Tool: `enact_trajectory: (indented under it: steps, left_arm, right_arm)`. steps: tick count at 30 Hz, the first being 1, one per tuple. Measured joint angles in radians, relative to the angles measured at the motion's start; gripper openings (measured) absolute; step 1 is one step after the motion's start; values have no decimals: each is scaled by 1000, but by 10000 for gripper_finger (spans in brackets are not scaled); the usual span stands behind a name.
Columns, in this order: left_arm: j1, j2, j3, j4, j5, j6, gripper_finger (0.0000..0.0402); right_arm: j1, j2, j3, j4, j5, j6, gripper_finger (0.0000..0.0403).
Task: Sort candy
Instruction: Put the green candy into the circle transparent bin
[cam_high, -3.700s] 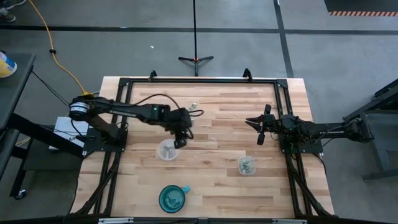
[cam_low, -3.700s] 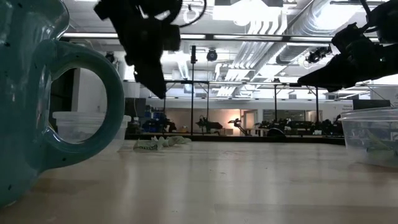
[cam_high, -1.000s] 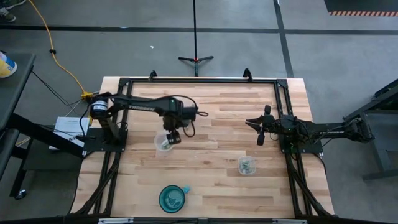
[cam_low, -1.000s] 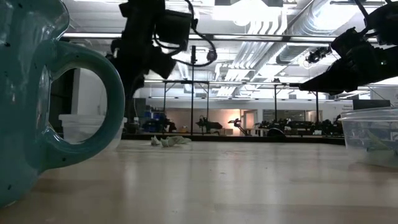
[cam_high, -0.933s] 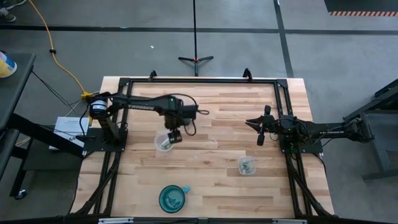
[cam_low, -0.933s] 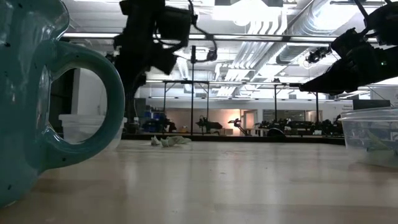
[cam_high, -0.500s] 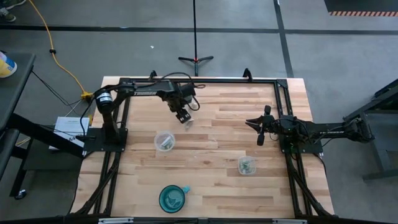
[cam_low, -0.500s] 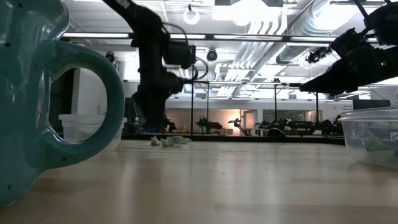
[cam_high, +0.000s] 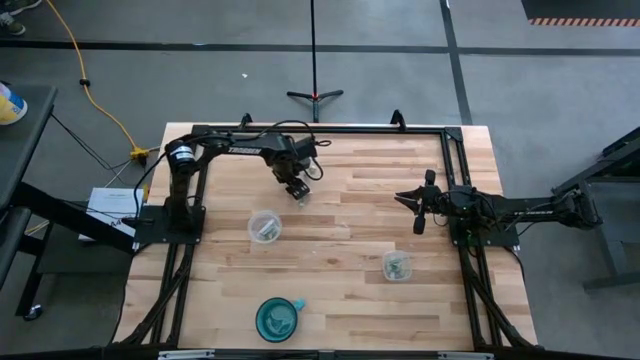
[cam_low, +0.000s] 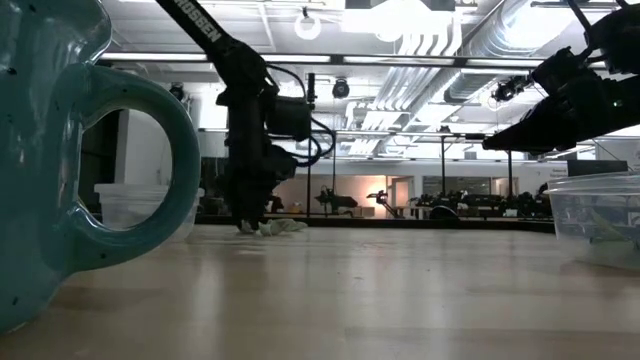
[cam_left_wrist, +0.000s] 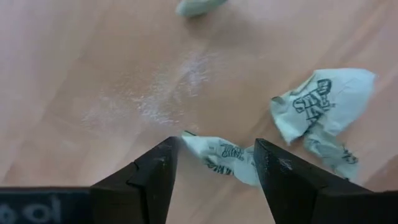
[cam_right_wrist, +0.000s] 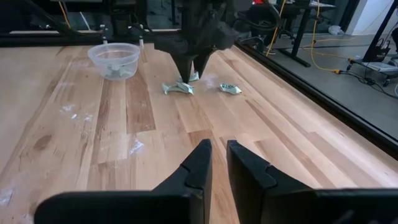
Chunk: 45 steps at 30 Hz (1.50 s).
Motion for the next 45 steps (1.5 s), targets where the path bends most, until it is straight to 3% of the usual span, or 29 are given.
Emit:
enact_trajectory:
  steps: [6, 12, 14, 15, 20, 25, 33, 38, 45]
  left_arm:
    - [0, 22, 5, -12, -20, 53, 196]
    - [1, 12, 8, -22, -46, 108, 79]
    - [0, 4, 23, -72, -41, 141, 34]
    - [-5, -3, 32, -122, -36, 150, 31]
    - [-71, -91, 77, -284, -104, 110, 46]
    - [-204, -181, 79, -414, -83, 7, 34]
    - [-411, -208, 51, -457, -73, -91, 39]
    - [-461, -208, 21, -454, -81, -136, 92]
    - [-417, -210, 19, -453, -81, -187, 188]
  right_arm:
    - [0, 0, 0, -4, 0, -1, 46]
    - [0, 0, 0, -10, 0, -3, 40]
    - [0, 0, 0, -10, 0, -3, 39]
    - [0, 0, 0, -10, 0, -3, 40]
    - [0, 0, 0, -11, 0, -3, 44]
    - [0, 0, 0, -8, 0, -3, 39]
    - [0, 0, 0, -6, 0, 0, 35]
    - [0, 0, 0, -4, 0, 0, 40]
    - [0, 0, 0, -4, 0, 0, 38]
